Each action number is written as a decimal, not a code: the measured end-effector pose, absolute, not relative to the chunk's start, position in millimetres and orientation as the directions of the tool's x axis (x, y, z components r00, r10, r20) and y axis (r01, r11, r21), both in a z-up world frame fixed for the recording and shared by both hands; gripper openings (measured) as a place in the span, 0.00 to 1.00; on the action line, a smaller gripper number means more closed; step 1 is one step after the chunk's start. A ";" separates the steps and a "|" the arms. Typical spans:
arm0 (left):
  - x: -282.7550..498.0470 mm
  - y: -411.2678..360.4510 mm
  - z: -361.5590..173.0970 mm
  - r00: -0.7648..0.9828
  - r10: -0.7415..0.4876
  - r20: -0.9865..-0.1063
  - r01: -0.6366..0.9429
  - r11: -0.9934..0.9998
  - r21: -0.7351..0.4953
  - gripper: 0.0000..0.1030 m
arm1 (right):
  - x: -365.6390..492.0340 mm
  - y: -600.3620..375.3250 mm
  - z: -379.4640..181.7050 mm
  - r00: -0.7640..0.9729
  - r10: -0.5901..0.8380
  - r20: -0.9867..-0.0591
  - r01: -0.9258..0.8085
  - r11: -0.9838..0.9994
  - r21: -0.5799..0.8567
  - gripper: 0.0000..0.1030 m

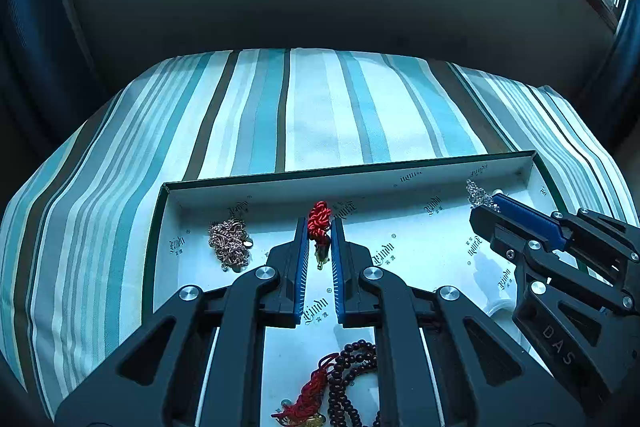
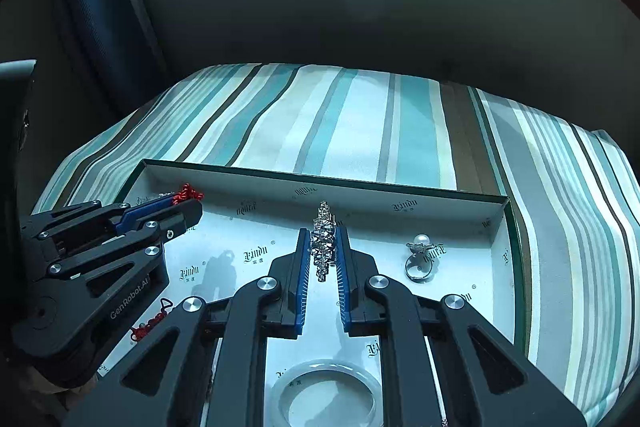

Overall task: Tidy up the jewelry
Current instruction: 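Carry the charm and brooch into the box and open both tools, then withdraw both tools from the box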

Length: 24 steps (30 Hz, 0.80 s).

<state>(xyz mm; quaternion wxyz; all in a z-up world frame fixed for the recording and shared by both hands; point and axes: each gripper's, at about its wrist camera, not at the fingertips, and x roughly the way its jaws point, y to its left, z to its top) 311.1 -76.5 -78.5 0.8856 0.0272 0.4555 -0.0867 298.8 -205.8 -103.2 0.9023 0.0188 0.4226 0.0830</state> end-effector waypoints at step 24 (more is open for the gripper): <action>321.5 -69.0 -93.7 0.523 -0.119 -0.844 0.142 0.988 -0.052 0.58 | 303.3 -218.9 -106.5 0.623 0.137 -0.770 -0.087 0.991 0.106 0.45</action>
